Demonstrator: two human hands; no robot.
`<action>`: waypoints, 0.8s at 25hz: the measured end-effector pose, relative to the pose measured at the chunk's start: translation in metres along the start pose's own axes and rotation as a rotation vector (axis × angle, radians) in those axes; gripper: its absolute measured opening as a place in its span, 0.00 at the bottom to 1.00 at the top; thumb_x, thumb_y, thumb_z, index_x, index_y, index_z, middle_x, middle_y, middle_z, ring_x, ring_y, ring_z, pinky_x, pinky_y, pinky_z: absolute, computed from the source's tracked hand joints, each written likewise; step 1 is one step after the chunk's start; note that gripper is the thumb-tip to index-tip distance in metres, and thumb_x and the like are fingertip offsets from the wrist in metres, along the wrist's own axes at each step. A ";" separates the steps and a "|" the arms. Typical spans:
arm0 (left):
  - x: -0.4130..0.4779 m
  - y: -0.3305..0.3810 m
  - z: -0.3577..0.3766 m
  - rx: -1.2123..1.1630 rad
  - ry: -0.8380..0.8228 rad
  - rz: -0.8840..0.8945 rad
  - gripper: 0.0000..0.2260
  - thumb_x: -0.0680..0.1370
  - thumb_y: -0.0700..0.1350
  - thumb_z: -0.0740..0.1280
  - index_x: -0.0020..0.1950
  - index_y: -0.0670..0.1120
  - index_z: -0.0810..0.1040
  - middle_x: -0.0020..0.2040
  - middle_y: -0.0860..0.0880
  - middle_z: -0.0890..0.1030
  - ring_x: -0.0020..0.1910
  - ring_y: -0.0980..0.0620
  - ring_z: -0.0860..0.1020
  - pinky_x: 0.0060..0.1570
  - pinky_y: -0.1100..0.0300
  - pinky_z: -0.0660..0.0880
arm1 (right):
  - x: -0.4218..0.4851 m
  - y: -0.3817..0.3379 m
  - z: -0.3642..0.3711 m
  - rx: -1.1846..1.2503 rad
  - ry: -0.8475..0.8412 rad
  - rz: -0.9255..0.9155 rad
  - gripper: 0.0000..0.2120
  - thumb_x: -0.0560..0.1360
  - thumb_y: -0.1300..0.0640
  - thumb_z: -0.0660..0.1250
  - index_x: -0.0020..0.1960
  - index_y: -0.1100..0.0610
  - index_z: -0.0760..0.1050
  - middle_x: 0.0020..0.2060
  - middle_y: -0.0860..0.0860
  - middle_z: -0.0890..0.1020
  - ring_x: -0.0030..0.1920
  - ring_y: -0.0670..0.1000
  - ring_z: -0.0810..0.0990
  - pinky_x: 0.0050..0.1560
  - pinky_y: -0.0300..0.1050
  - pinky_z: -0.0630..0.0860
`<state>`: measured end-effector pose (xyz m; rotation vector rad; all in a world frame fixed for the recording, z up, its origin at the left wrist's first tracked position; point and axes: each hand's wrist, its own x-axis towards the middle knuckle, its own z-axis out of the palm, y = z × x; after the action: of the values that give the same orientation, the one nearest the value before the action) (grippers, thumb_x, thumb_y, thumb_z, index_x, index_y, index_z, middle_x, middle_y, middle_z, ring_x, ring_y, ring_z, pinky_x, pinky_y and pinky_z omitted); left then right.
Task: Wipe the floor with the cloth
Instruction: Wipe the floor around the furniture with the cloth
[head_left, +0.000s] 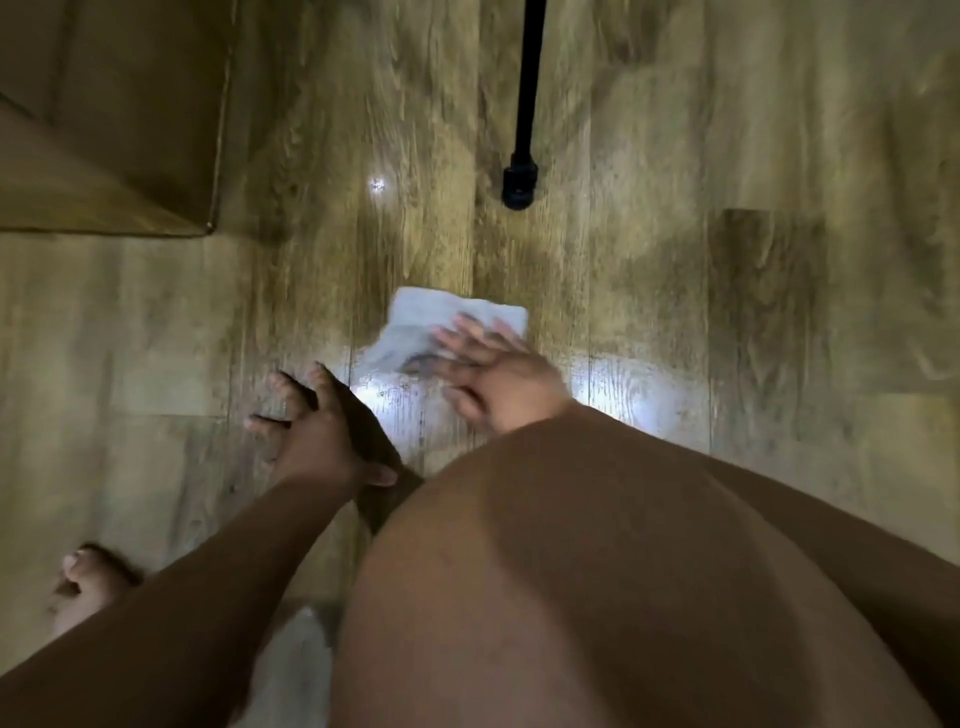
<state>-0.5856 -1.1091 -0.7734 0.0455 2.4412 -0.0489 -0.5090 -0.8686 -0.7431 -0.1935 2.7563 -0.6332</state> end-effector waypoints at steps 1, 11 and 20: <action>0.000 -0.004 0.002 0.015 0.033 0.007 0.50 0.67 0.52 0.74 0.77 0.59 0.41 0.81 0.49 0.38 0.75 0.22 0.41 0.59 0.21 0.61 | -0.035 0.017 -0.007 0.118 0.065 0.093 0.22 0.81 0.48 0.55 0.75 0.44 0.63 0.77 0.46 0.58 0.78 0.51 0.48 0.77 0.57 0.49; -0.037 0.030 -0.026 0.192 0.097 0.025 0.47 0.70 0.53 0.77 0.79 0.50 0.49 0.79 0.43 0.52 0.78 0.36 0.51 0.70 0.33 0.61 | -0.095 0.035 -0.007 0.092 0.143 0.446 0.26 0.78 0.43 0.58 0.76 0.44 0.62 0.78 0.50 0.59 0.79 0.53 0.47 0.77 0.57 0.46; -0.020 0.086 -0.074 -0.048 -0.051 0.234 0.61 0.64 0.67 0.77 0.81 0.52 0.39 0.81 0.43 0.37 0.78 0.32 0.39 0.72 0.29 0.55 | -0.024 0.057 -0.037 0.081 0.101 0.158 0.24 0.77 0.58 0.62 0.73 0.49 0.68 0.76 0.52 0.63 0.78 0.54 0.54 0.78 0.49 0.47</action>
<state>-0.6138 -1.0198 -0.7059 0.3045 2.3693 0.1111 -0.5022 -0.7984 -0.7308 0.0759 2.7989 -0.7284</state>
